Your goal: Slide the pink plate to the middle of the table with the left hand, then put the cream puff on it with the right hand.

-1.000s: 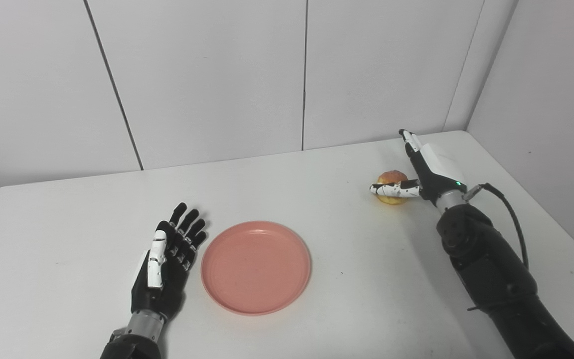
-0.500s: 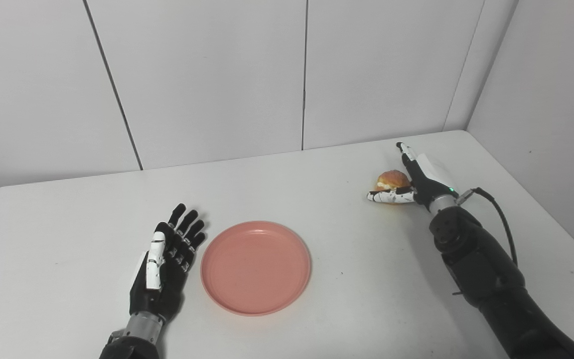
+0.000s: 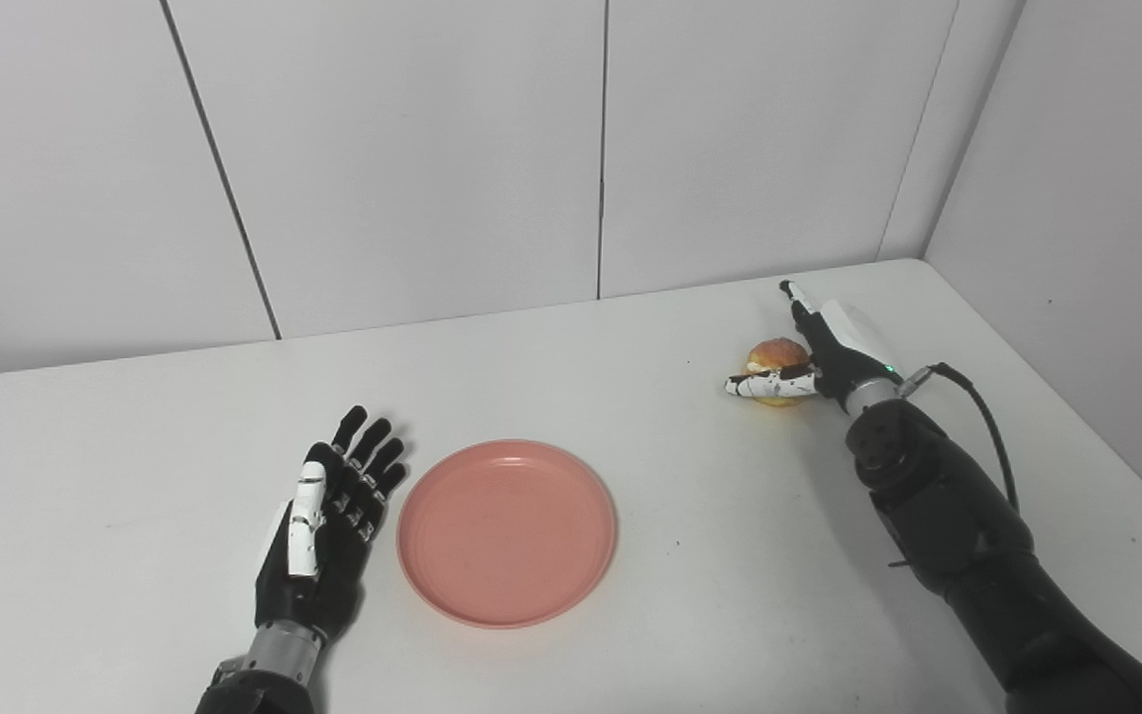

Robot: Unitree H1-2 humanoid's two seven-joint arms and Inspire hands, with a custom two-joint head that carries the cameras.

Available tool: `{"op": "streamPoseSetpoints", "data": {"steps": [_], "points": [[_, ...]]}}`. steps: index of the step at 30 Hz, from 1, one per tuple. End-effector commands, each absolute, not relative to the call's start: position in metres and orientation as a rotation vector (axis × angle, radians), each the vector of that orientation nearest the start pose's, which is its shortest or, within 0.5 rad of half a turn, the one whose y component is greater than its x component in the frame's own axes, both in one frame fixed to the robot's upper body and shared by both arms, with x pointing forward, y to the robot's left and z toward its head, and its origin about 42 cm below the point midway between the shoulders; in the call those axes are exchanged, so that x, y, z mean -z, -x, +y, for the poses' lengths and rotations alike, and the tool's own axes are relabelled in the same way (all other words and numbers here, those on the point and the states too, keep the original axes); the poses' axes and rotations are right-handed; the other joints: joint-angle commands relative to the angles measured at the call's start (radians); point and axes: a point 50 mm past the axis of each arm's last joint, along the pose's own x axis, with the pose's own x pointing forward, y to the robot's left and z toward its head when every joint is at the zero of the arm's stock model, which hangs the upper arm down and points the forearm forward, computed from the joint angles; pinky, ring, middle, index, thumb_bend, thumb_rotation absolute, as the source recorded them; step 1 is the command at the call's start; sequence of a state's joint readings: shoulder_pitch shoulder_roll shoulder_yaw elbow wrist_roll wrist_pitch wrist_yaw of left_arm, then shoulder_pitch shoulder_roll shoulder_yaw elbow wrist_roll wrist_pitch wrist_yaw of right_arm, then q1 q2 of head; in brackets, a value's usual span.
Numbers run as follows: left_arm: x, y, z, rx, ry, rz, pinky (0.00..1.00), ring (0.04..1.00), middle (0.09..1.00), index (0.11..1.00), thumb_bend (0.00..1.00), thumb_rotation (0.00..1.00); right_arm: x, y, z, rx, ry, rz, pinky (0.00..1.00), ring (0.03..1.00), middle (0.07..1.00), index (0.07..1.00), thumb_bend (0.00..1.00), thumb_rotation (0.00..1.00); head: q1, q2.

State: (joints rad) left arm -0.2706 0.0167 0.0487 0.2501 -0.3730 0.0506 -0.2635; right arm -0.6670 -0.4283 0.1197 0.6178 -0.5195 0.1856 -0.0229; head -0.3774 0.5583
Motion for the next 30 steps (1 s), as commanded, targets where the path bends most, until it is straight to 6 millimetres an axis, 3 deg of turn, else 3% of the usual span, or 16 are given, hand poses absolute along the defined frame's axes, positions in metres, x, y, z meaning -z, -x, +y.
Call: {"op": "streamPoseSetpoints", "data": {"steps": [1,7,13,15,18,19,21,30], "points": [[-0.062,-0.338,0.210,0.225,0.370,0.222,0.98,0.965,0.971,0.969,0.39,1.00,-0.221,-0.493,-0.342,0.142,0.990,0.088,0.70,0.881,0.964,0.965,0.81,0.39,0.001,0.000],[-0.063,-0.337,0.210,0.223,0.367,0.223,0.98,0.961,0.966,0.964,0.39,1.00,-0.223,-0.494,-0.346,0.126,1.017,0.138,0.73,0.874,0.929,0.897,0.79,0.40,0.002,0.011],[-0.063,-0.337,0.210,0.224,0.364,0.224,0.98,0.957,0.964,0.961,0.39,1.00,-0.229,-0.493,-0.346,0.130,1.026,0.167,0.72,0.823,0.842,0.765,0.74,0.22,0.003,0.013],[-0.063,-0.338,0.209,0.223,0.366,0.224,0.98,0.957,0.961,0.958,0.39,1.00,-0.230,-0.493,-0.347,0.134,1.047,0.174,0.55,0.651,0.697,0.716,0.73,0.10,0.003,0.013],[-0.063,-0.338,0.210,0.222,0.369,0.224,0.98,0.959,0.963,0.961,0.39,1.00,-0.232,-0.493,-0.349,0.137,1.090,0.195,0.49,0.572,0.627,0.669,0.71,0.02,0.002,0.018],[-0.063,-0.338,0.210,0.222,0.372,0.224,0.98,0.959,0.964,0.962,0.39,1.00,-0.232,-0.494,-0.349,0.140,1.105,0.201,0.45,0.535,0.544,0.596,0.62,0.01,0.002,0.018],[-0.063,-0.338,0.210,0.222,0.372,0.223,0.98,0.961,0.966,0.966,0.39,1.00,-0.231,-0.493,-0.349,0.151,1.131,0.209,0.35,0.428,0.447,0.541,0.54,0.00,0.002,0.021],[-0.065,-0.339,0.210,0.217,0.374,0.226,0.98,0.957,0.963,0.964,0.39,1.00,-0.232,-0.491,-0.350,0.166,1.162,0.218,0.36,0.454,0.471,0.498,0.53,0.00,0.000,0.025]]}}
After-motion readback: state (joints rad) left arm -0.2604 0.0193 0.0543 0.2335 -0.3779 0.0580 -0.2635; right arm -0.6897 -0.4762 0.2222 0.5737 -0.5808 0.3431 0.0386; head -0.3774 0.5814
